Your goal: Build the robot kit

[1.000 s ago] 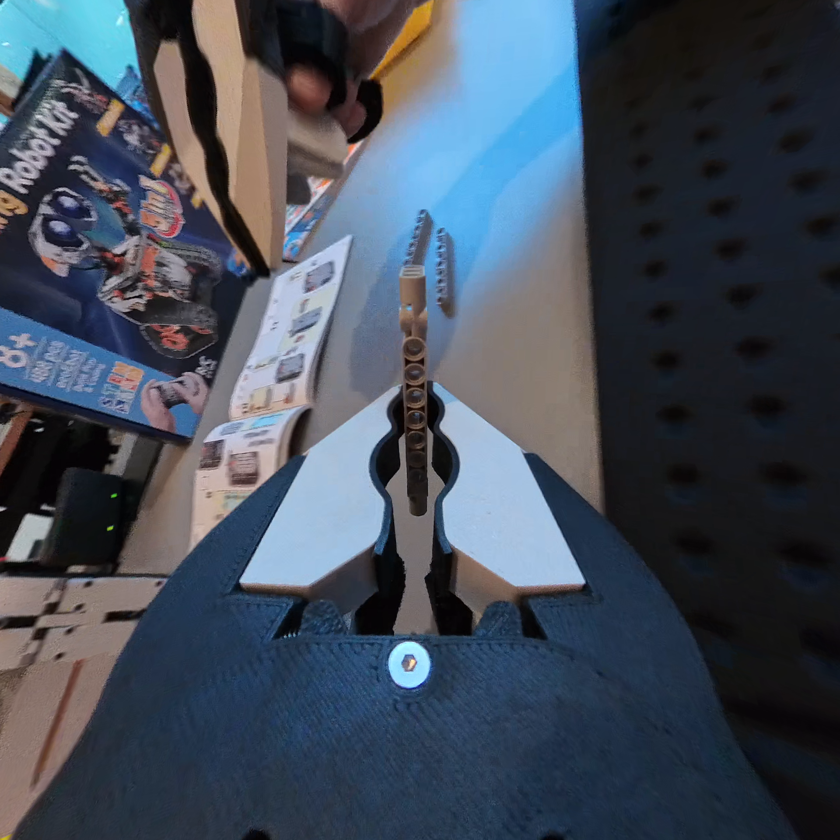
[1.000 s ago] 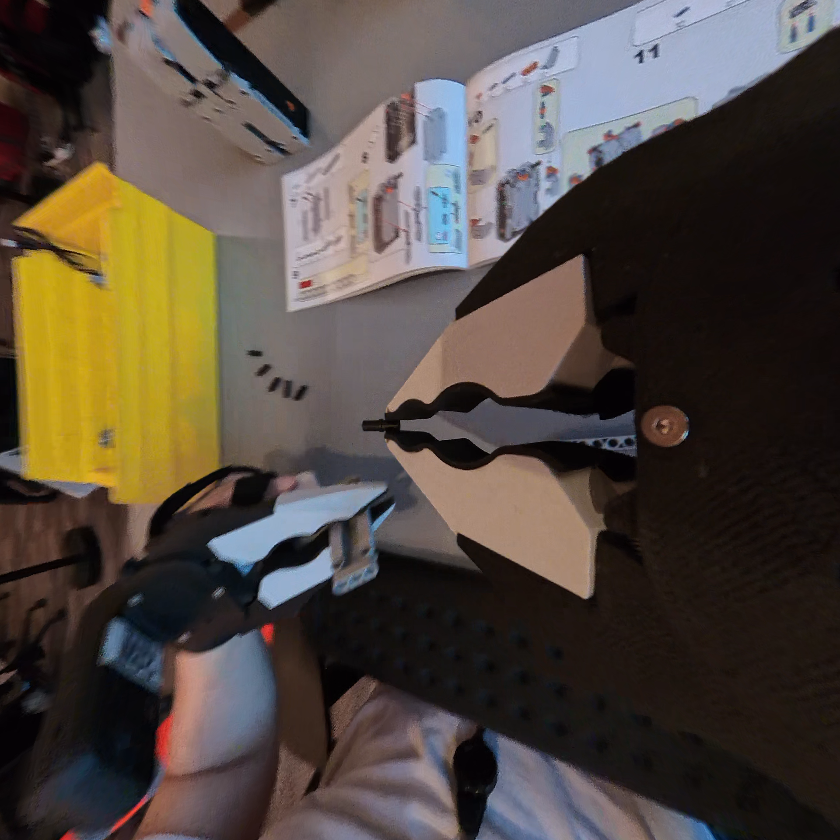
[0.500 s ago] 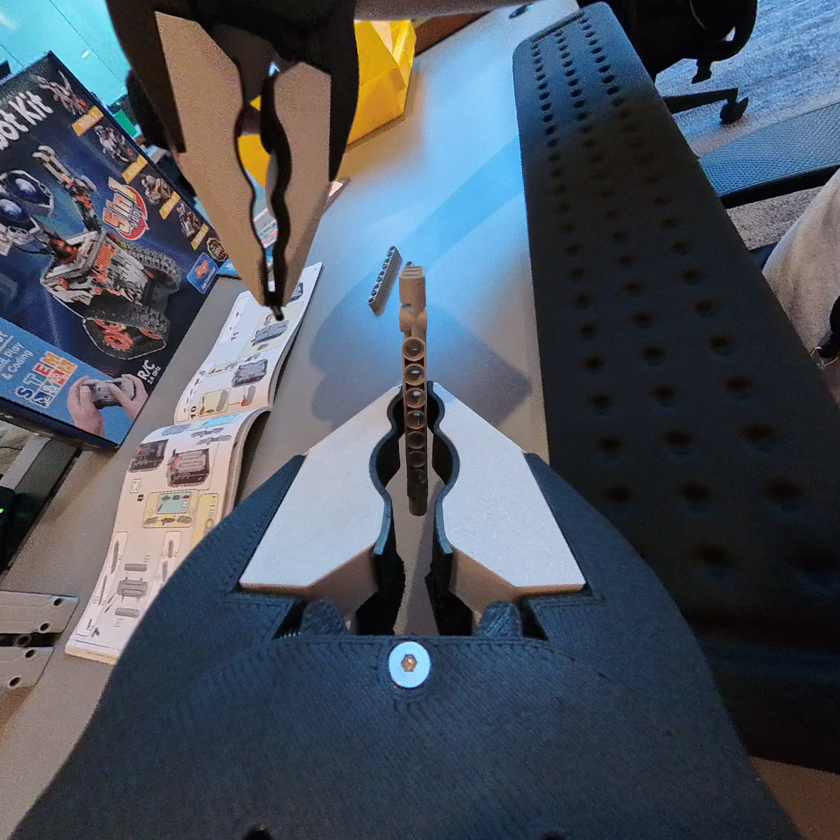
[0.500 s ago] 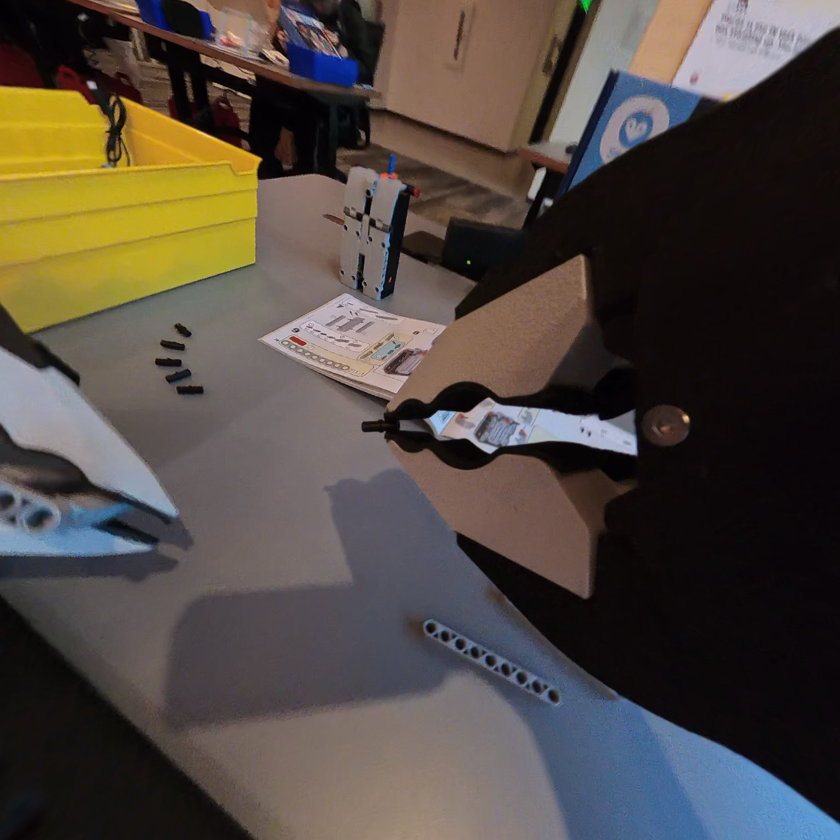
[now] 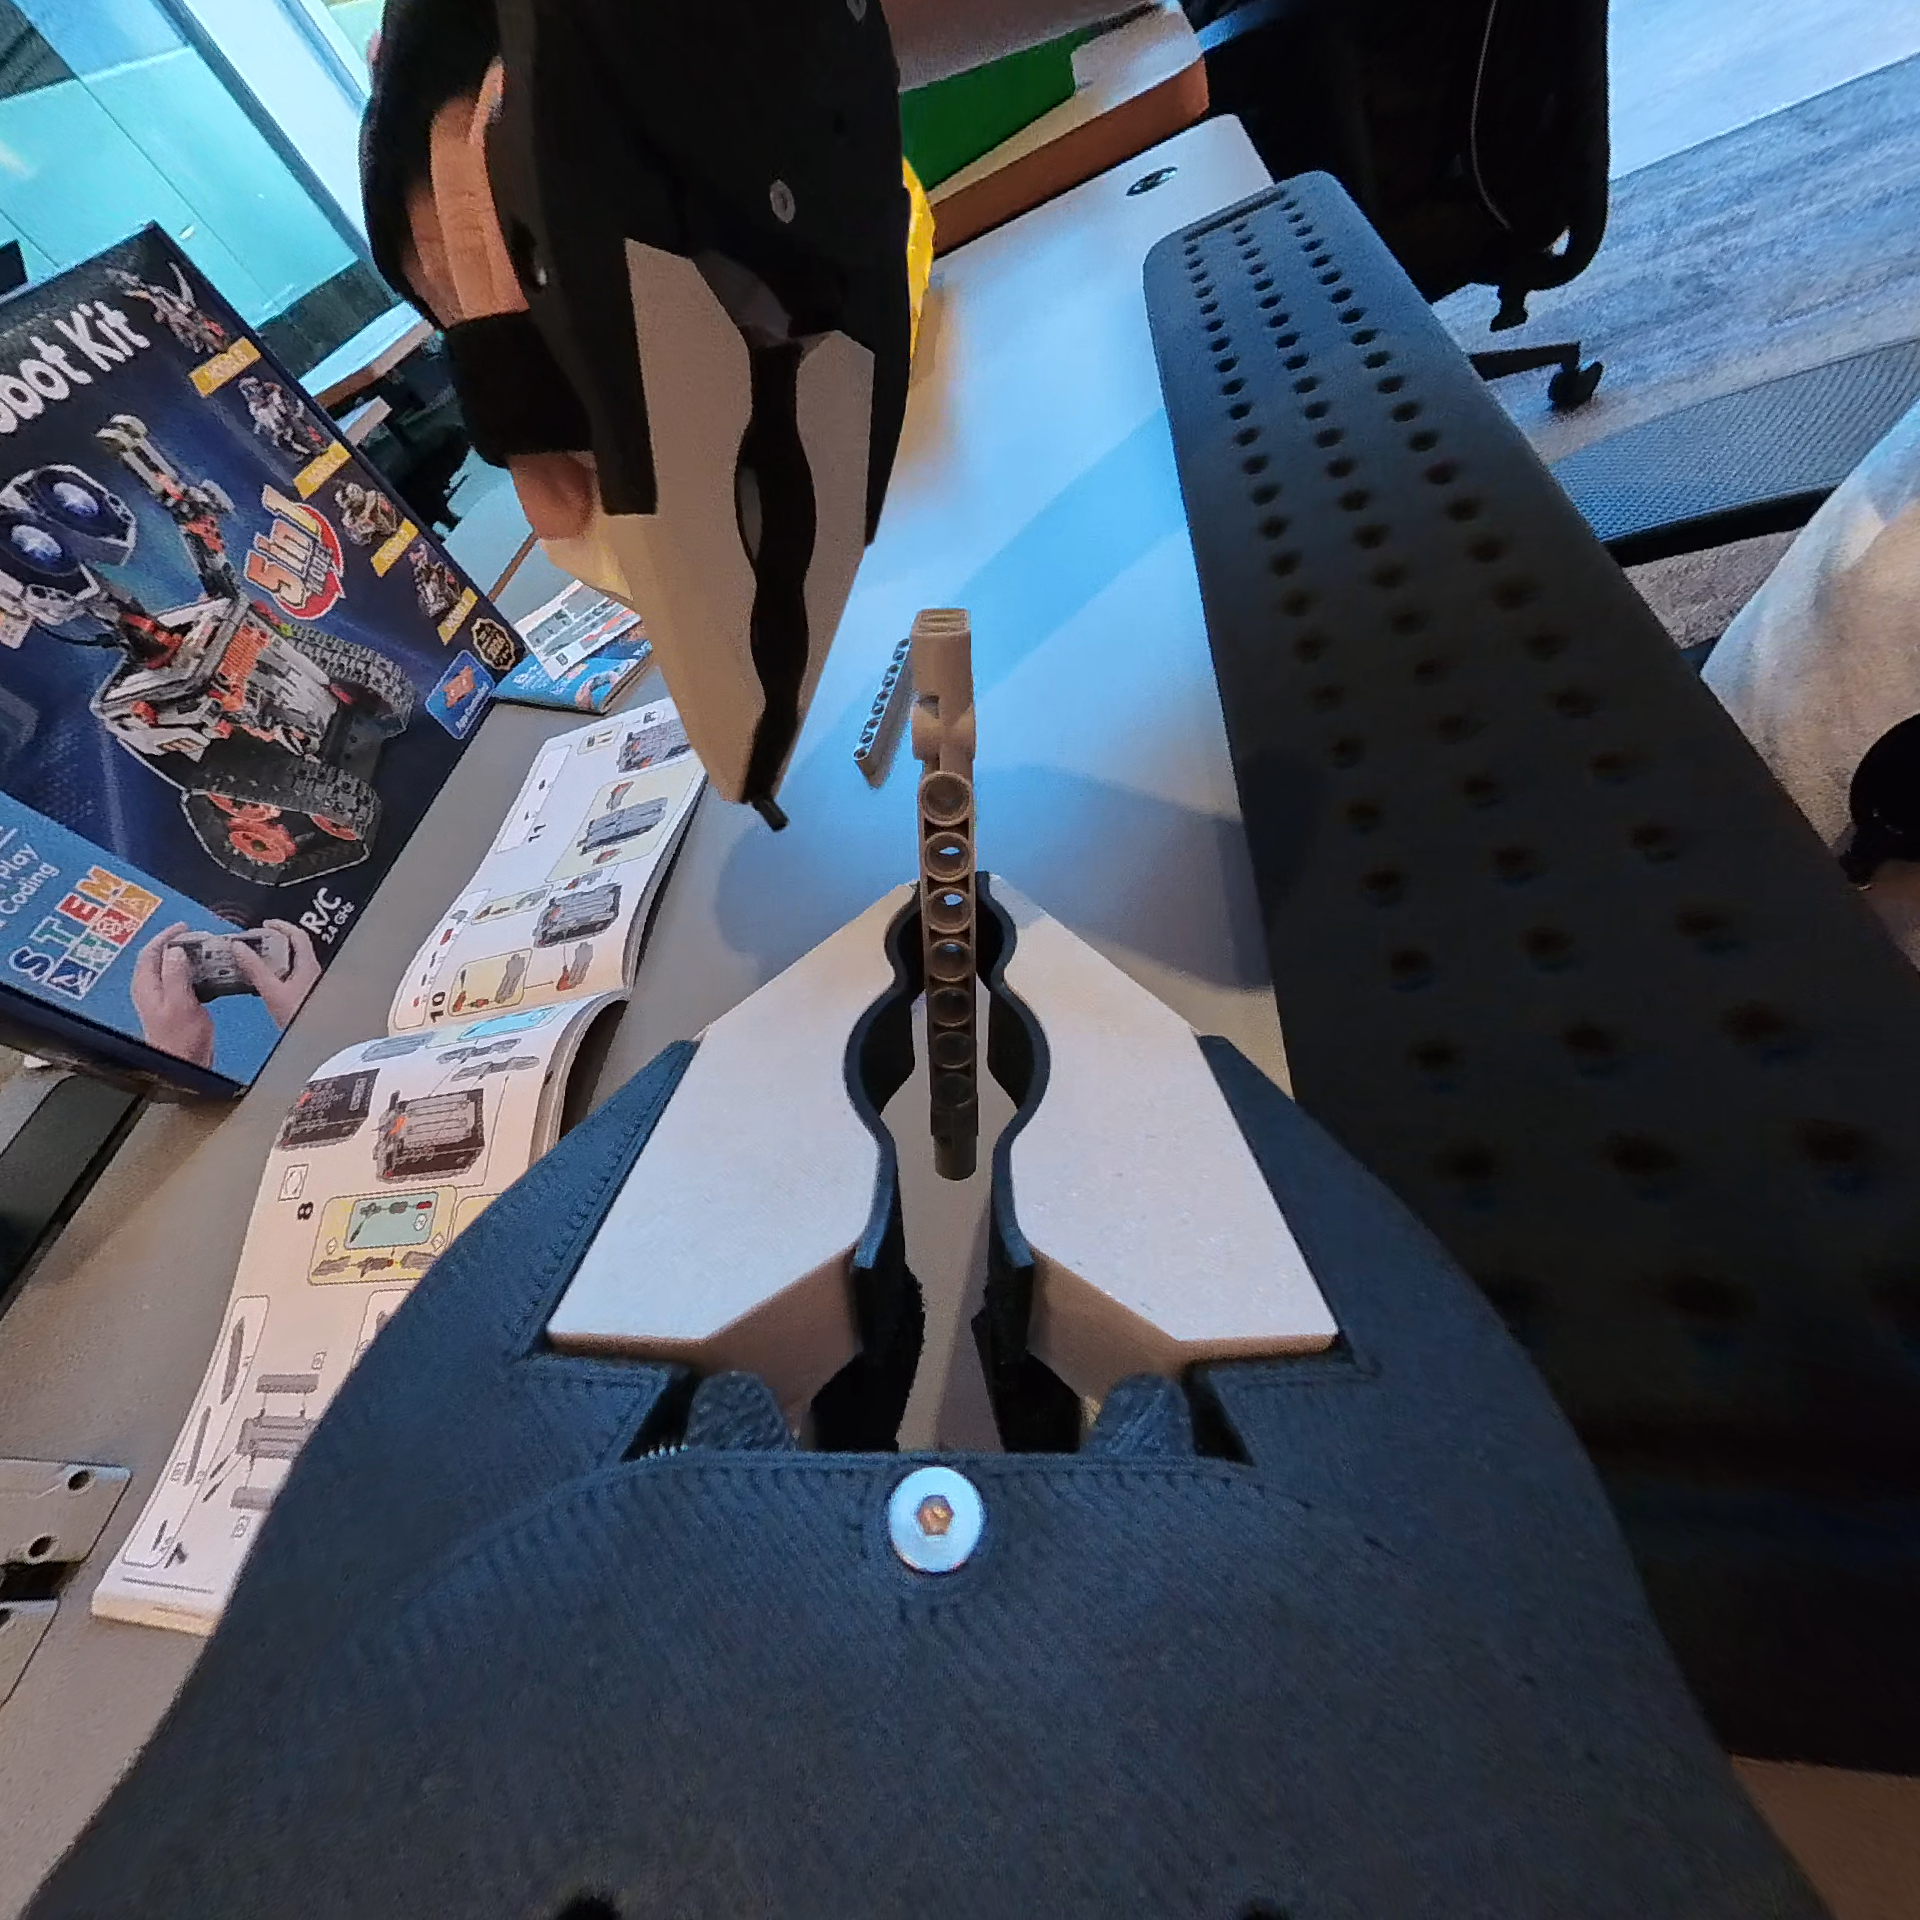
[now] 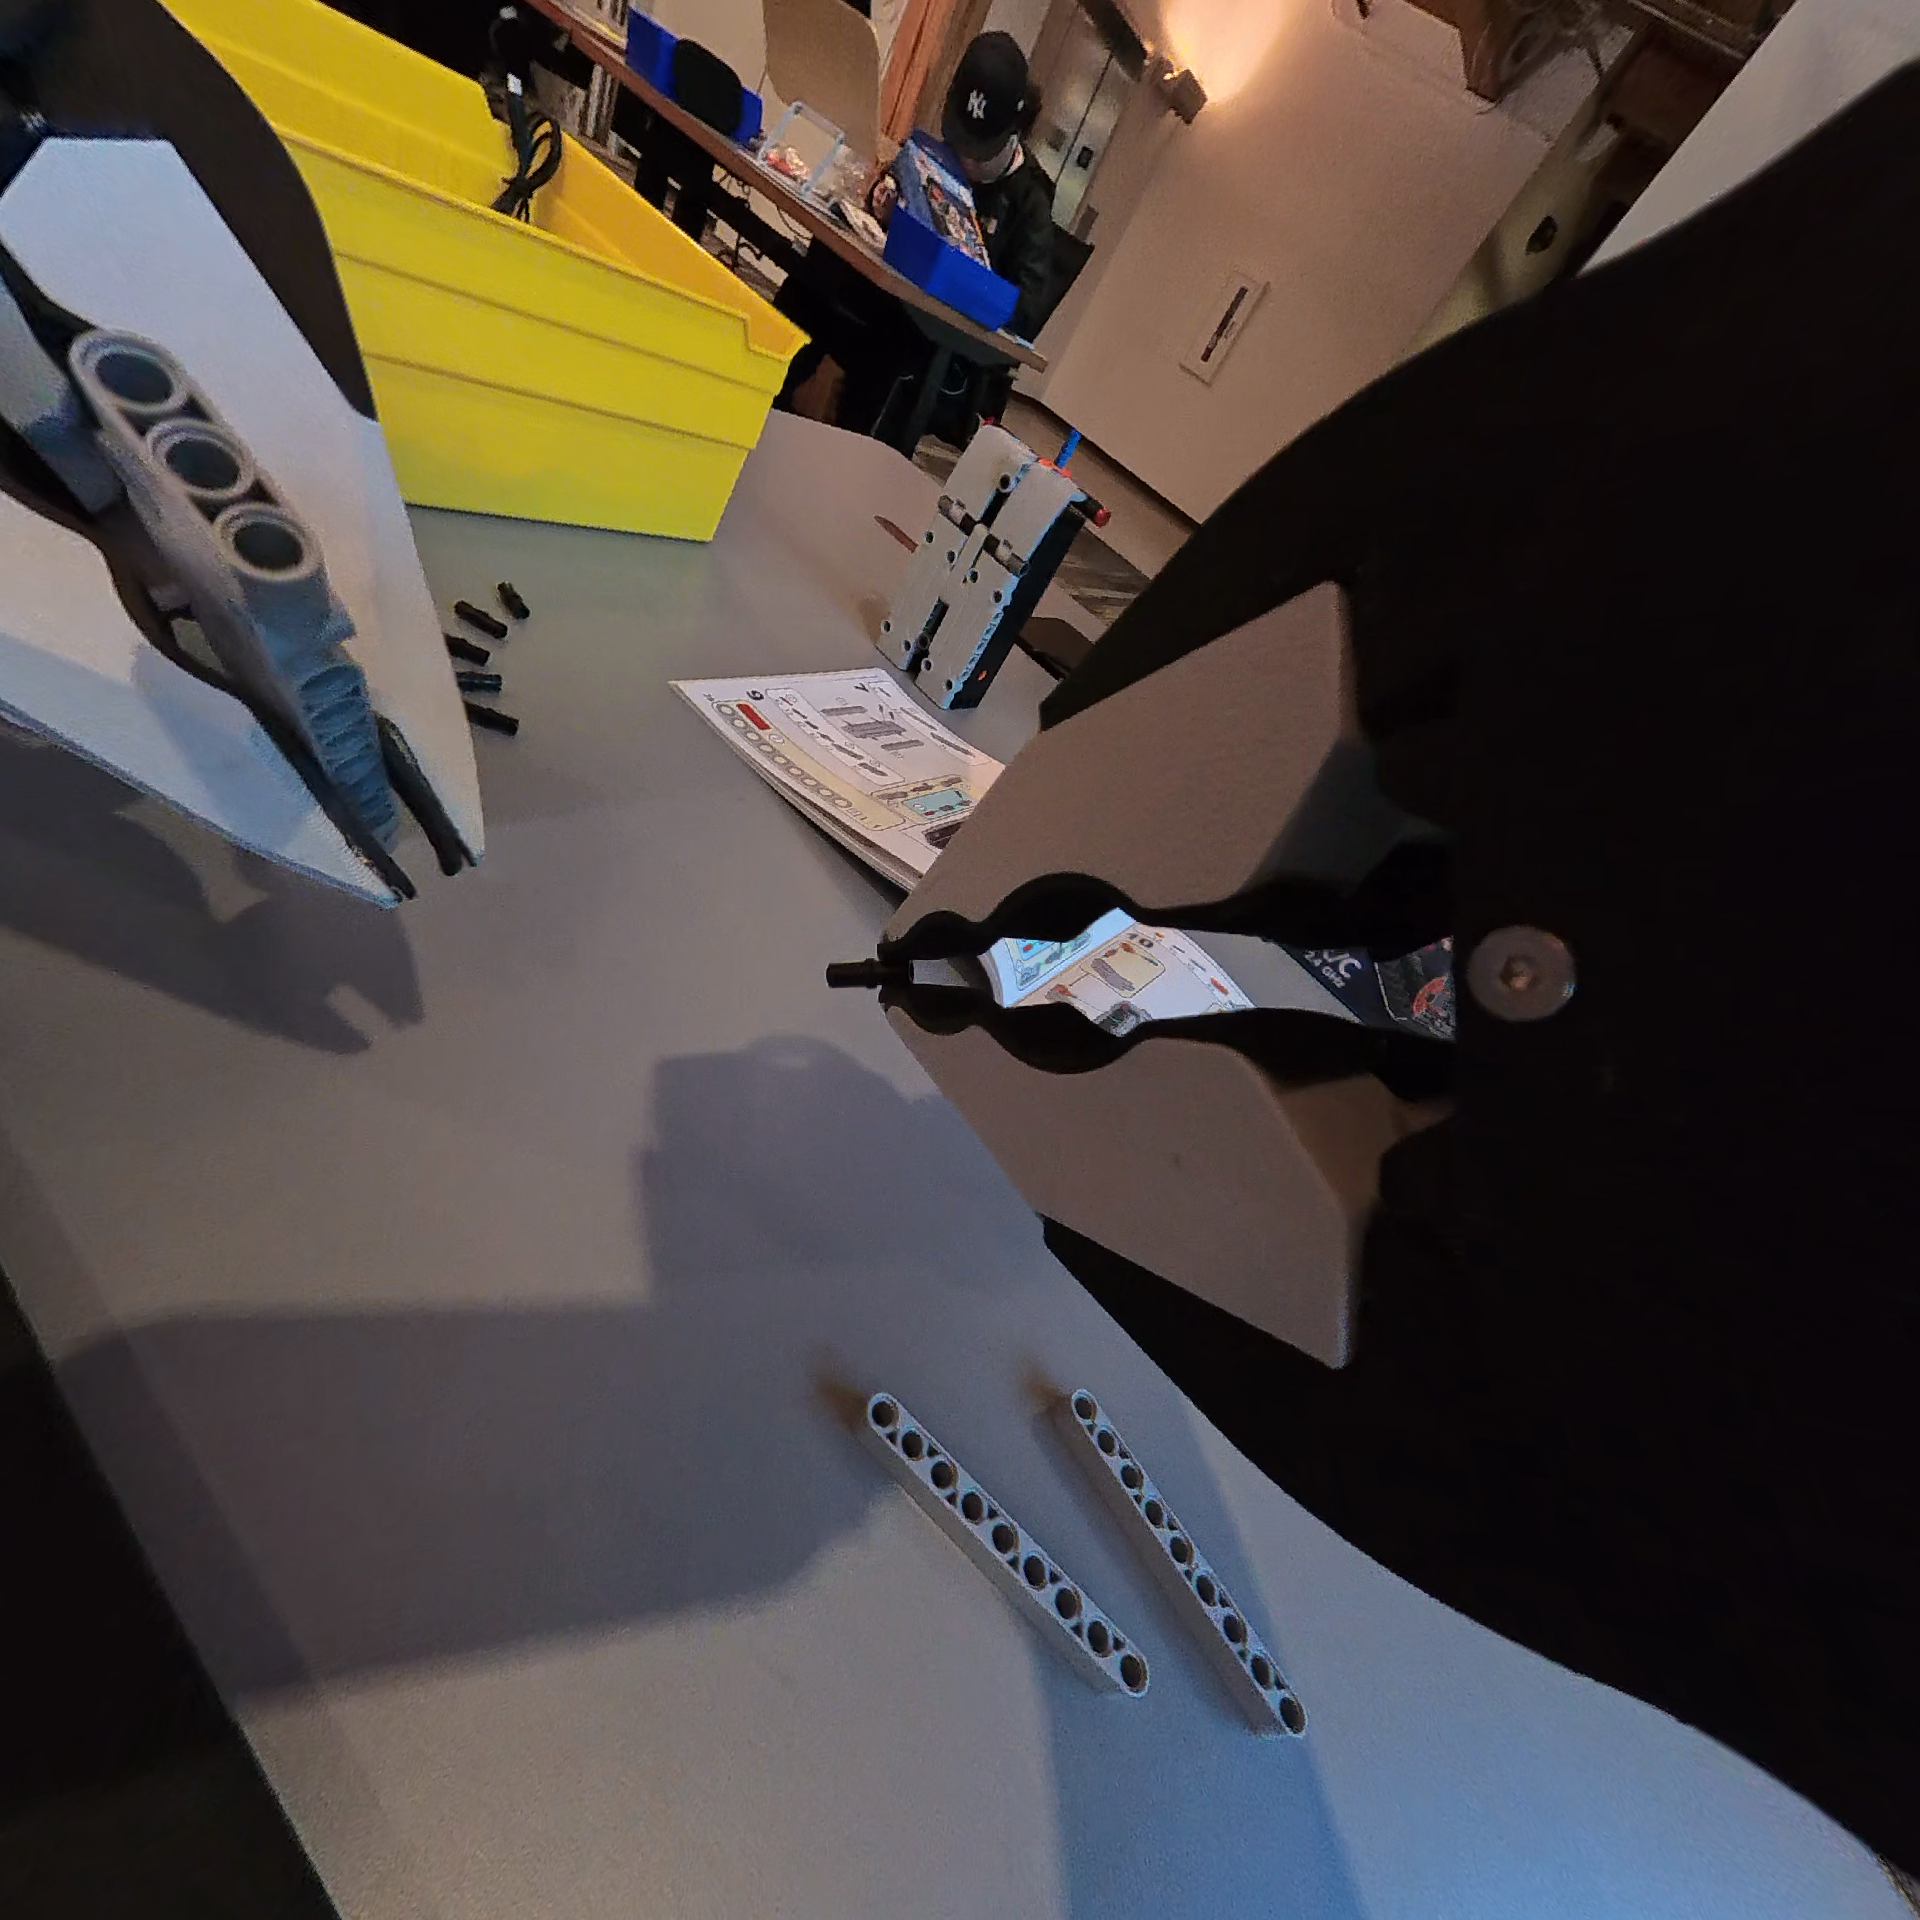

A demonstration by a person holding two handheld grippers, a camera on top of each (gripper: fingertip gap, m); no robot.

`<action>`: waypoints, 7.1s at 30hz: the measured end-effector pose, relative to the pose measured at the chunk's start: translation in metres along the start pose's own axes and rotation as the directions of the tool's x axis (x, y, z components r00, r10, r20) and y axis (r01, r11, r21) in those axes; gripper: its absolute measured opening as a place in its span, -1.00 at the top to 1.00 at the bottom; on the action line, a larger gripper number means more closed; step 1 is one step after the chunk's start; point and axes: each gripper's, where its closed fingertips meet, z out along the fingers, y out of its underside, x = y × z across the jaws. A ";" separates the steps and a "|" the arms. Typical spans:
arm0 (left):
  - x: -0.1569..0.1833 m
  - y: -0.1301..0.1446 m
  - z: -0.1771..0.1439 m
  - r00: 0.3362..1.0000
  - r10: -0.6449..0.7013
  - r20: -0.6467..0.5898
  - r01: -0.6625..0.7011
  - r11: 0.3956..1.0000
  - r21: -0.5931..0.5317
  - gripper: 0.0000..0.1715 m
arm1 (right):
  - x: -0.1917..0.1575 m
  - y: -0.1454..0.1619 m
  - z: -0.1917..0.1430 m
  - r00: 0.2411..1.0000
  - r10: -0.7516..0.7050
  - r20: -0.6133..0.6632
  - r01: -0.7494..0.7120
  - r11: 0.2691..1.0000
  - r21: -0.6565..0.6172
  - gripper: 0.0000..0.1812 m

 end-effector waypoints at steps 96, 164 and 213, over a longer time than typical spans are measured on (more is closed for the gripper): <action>-0.095 -0.142 -0.029 0.371 0.872 0.319 -0.724 0.487 -0.489 0.94 | 0.111 -0.054 -0.141 0.657 0.613 -0.438 -0.312 0.751 0.583 0.96; -0.086 -0.169 -0.011 0.651 0.730 0.211 -0.657 0.680 -0.325 0.94 | 0.126 -0.055 -0.169 0.778 -0.628 -0.027 0.584 0.738 -0.337 0.96; -0.046 -0.163 0.016 0.587 0.810 -0.016 -0.793 0.571 -0.213 0.64 | 0.082 -0.060 -0.160 0.862 -0.506 -0.032 0.497 0.855 -0.147 0.96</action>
